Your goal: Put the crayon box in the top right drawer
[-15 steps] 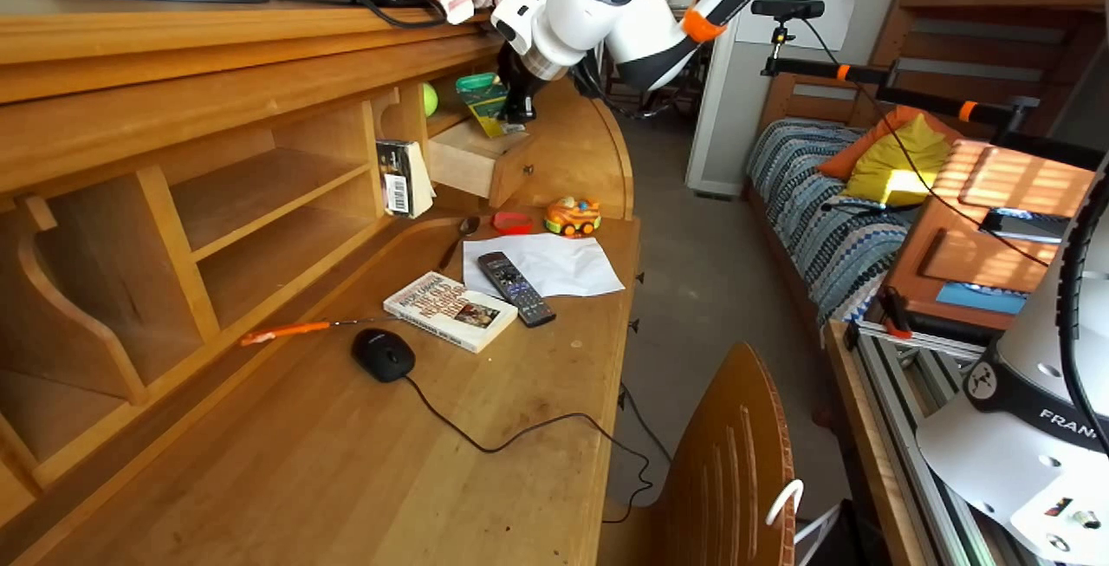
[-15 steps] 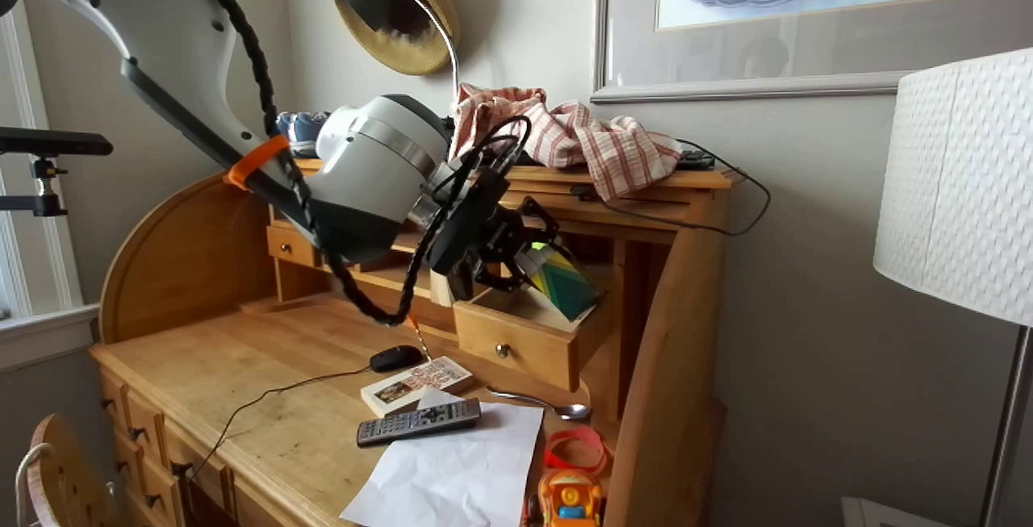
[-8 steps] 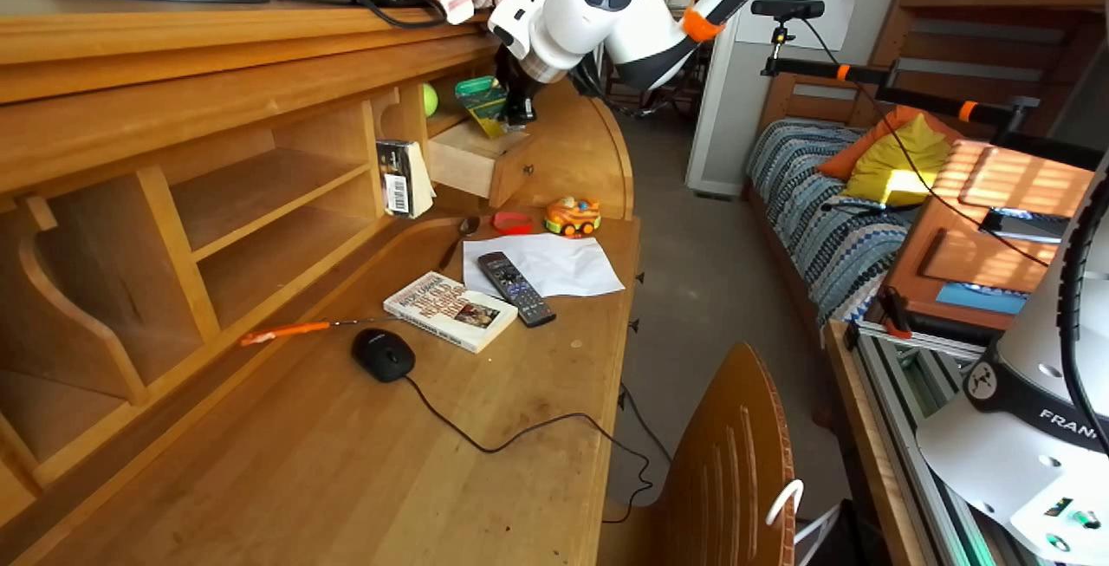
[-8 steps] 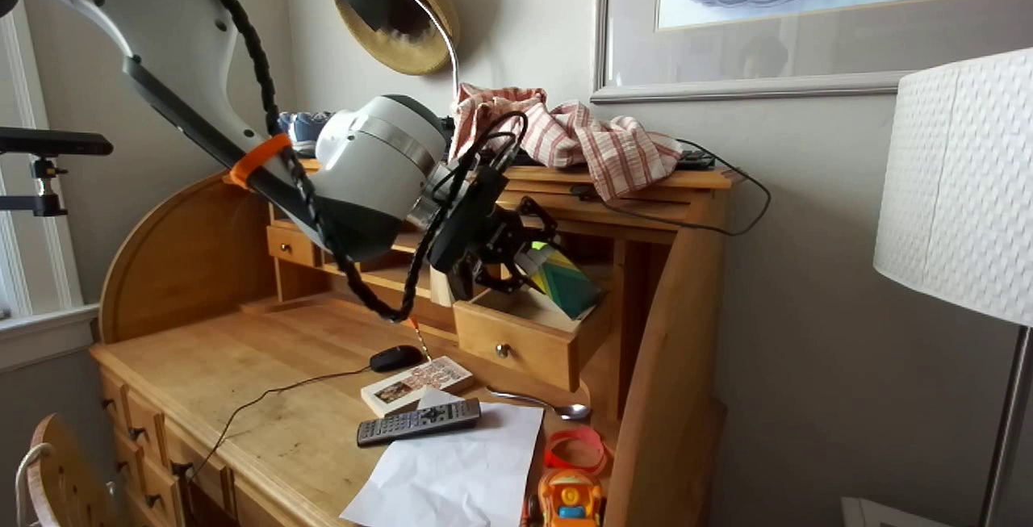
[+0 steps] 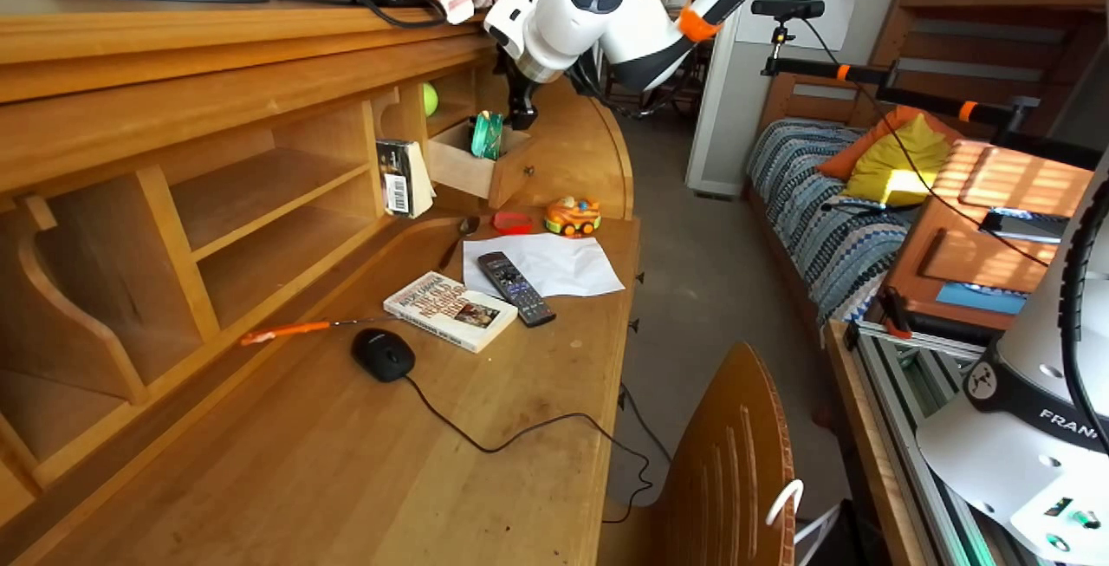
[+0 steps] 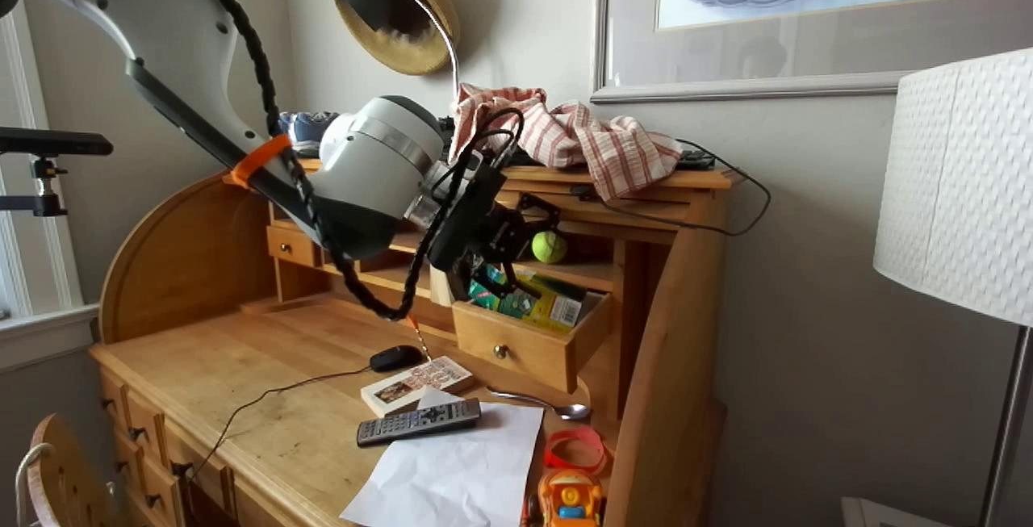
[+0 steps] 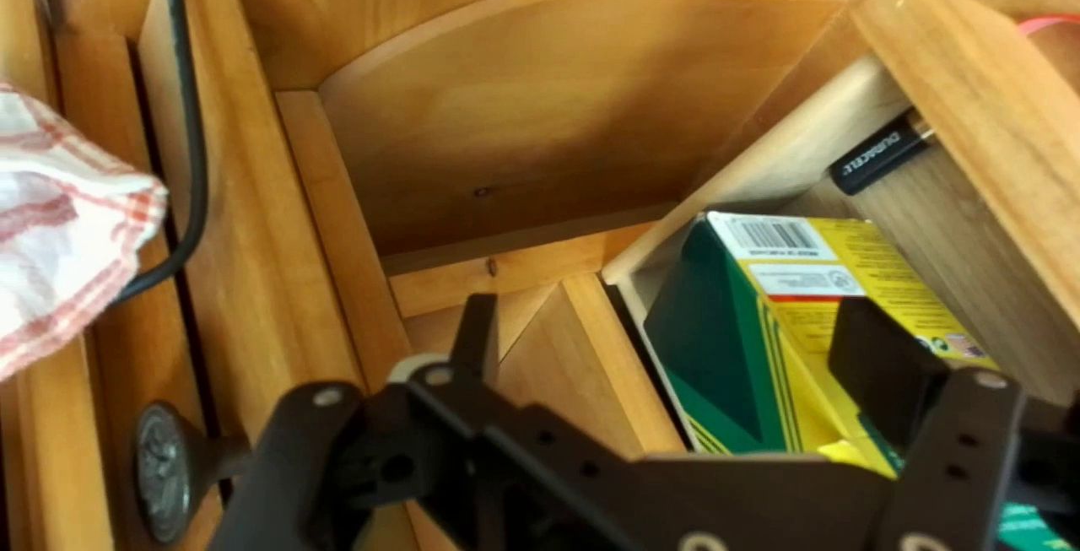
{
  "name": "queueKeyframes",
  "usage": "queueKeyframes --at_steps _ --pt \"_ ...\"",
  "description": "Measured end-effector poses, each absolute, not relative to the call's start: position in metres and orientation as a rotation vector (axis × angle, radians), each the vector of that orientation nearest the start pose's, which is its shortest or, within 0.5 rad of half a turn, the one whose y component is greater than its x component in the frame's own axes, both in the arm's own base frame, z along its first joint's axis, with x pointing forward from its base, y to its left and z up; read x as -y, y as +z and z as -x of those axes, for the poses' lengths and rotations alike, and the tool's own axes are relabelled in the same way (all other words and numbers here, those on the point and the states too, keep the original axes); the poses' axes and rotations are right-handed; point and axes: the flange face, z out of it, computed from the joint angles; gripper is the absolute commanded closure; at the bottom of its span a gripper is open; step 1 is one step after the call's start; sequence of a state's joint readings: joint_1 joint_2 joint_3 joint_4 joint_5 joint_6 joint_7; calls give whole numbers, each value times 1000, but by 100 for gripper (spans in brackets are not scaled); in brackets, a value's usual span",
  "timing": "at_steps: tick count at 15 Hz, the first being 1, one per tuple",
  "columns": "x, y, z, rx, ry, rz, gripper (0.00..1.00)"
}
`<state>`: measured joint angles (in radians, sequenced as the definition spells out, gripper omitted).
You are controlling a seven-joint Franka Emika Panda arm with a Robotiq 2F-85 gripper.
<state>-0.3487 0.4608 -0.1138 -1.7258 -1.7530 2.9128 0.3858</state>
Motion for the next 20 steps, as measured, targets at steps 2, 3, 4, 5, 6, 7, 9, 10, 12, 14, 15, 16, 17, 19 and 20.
queueKeyframes --at_steps 2,3,4,5,6,7,9,10,12,14,15,16,17,19,20 --pt "237 344 -632 -822 493 -1994 0" --pt "237 345 -632 -799 502 -2013 0" --pt "236 347 -632 -775 511 -2037 0" --pt "235 348 -632 -740 522 -2073 0" --pt "234 349 -630 -703 532 -2118 0" --pt "231 349 -626 -661 544 -2170 0" --pt "225 351 -615 -581 561 -2275 0" --pt "222 352 -607 -537 569 -2327 0" --pt "213 357 -593 -459 589 -2421 0" --pt "205 369 -580 -384 625 -2494 0" --pt "201 378 -574 -354 649 -2519 0" --pt "196 387 -569 -332 680 -2536 0" --pt "192 396 -564 -315 706 -2551 25" --pt "186 407 -557 -270 740 -2580 34" --pt "184 409 -554 -243 752 -2598 44"
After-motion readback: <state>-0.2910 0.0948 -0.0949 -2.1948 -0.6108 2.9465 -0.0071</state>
